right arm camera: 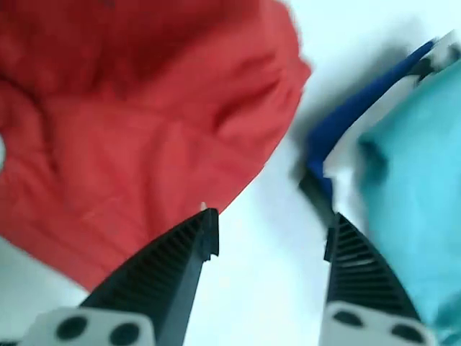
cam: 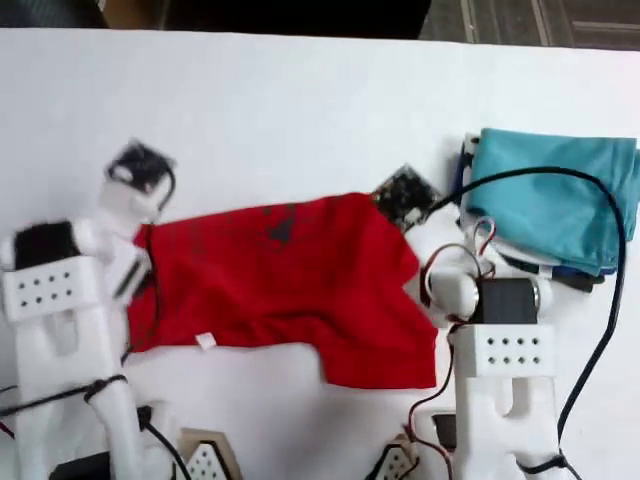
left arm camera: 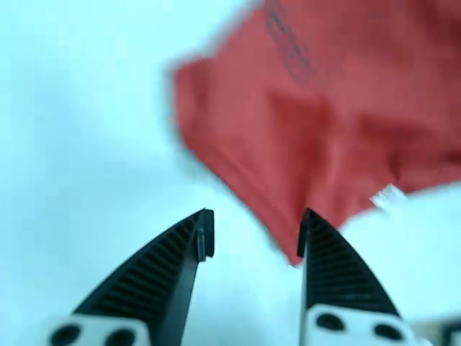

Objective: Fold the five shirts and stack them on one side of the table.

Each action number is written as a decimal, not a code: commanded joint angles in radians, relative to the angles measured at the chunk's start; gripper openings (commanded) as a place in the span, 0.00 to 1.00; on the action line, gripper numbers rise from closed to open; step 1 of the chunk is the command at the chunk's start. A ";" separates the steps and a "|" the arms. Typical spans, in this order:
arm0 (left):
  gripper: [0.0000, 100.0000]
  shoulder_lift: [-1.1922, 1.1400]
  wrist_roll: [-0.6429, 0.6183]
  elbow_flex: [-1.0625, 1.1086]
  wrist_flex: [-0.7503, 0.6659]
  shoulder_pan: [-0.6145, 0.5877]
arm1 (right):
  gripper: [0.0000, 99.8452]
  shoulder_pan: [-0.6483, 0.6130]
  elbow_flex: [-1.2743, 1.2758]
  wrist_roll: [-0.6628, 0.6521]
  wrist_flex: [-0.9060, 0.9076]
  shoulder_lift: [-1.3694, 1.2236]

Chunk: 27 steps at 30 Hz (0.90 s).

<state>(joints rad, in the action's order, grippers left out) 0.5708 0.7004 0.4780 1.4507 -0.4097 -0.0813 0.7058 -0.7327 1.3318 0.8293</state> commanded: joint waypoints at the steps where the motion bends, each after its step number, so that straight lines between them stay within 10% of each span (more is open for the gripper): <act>1: 0.21 -0.054 -0.038 -0.166 0.003 0.012 | 0.25 0.001 -0.044 0.006 -0.139 -0.061; 9: 0.21 -0.651 -0.199 -0.383 -0.071 0.044 | 0.25 -0.007 -0.196 0.199 -0.360 -0.570; 20: 0.21 -1.188 -0.204 -0.832 0.005 0.046 | 0.25 -0.025 -0.647 0.245 -0.189 -1.182; 27: 0.21 -1.373 -0.204 -1.053 0.112 0.046 | 0.04 -0.016 -0.787 0.245 -0.140 -1.302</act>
<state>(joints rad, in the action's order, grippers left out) -0.7595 0.5040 -0.4733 1.5275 -0.3698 -0.0967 -0.0184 -0.4918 1.1815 -0.4687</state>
